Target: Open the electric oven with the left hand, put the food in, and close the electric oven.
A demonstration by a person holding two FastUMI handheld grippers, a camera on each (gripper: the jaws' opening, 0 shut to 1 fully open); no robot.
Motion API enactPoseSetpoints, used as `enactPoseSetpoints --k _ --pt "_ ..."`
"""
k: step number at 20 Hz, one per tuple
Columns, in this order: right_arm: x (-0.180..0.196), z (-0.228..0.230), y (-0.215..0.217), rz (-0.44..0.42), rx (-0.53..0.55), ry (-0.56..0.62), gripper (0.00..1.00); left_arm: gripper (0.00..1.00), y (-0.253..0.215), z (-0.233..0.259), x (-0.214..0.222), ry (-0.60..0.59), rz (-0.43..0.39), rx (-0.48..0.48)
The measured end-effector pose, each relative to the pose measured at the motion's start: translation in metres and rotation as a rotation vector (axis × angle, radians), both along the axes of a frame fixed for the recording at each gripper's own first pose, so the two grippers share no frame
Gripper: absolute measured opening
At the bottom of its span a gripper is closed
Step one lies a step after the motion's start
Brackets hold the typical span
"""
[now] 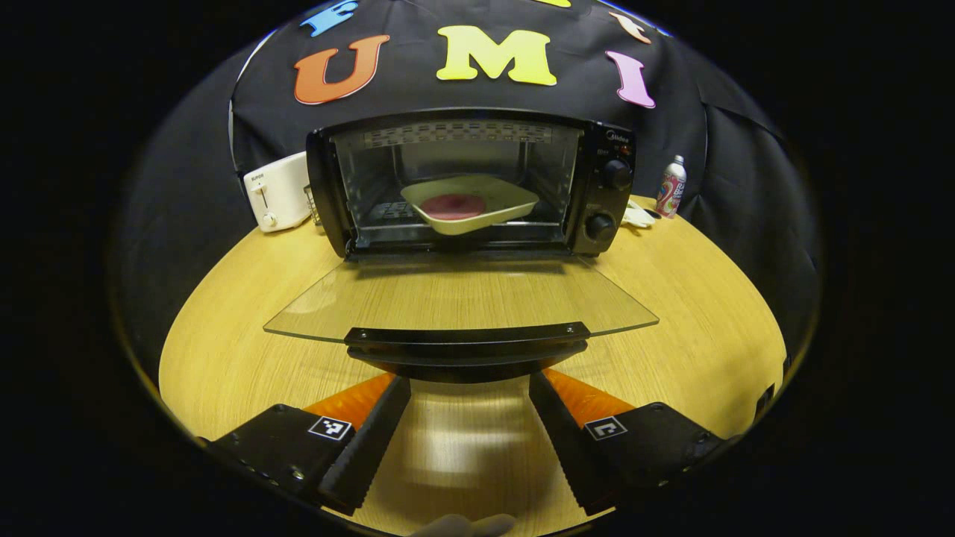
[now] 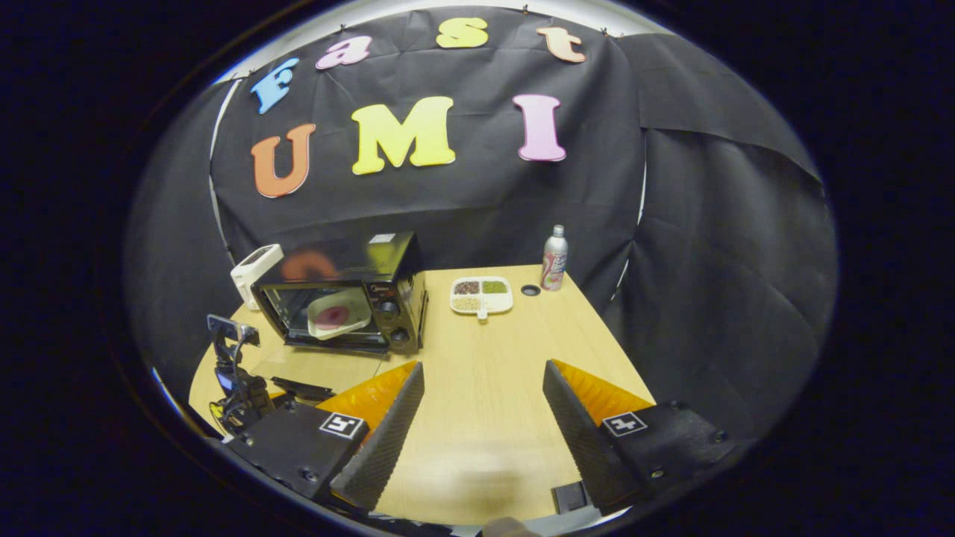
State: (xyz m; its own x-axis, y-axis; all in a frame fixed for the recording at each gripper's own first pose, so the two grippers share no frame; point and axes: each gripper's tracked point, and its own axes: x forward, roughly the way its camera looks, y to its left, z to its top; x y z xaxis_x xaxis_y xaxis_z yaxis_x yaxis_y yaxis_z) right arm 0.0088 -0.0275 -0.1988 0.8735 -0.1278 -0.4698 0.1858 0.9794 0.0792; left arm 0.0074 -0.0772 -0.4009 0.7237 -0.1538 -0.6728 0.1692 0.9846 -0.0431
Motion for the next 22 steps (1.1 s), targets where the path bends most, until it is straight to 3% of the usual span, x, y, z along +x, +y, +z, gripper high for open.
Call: enactPoseSetpoints --k 3,9,10,13,16,17,19,22 --pt "0.004 0.004 0.002 0.003 0.011 -0.012 0.96 0.97 0.001 0.024 0.015 -0.037 0.004 -0.013" --pt "0.004 0.006 0.000 -0.011 0.047 -0.027 1.00 0.97 0.003 0.067 0.059 -0.119 0.009 -0.027" --pt "0.003 0.007 -0.002 -0.017 0.050 -0.031 0.96 0.98 0.004 0.074 0.069 -0.136 0.006 -0.027" --pt "-0.001 0.006 -0.004 -0.033 0.059 -0.034 1.00 0.98 0.005 0.097 0.092 -0.198 -0.002 -0.012" --pt "-0.001 0.005 -0.004 -0.042 0.064 -0.034 0.96 0.98 0.004 0.101 0.096 -0.206 0.002 -0.022" --pt "-0.002 0.005 -0.005 -0.046 0.063 -0.034 1.00 0.98 0.004 0.100 0.094 -0.199 0.001 -0.029" --pt "-0.002 0.006 -0.003 -0.046 0.063 -0.038 0.96 0.98 0.004 0.099 0.091 -0.190 0.003 -0.032" --pt "-0.002 0.006 0.000 -0.041 0.063 -0.036 1.00 0.98 0.008 0.096 0.088 -0.186 0.006 -0.026"
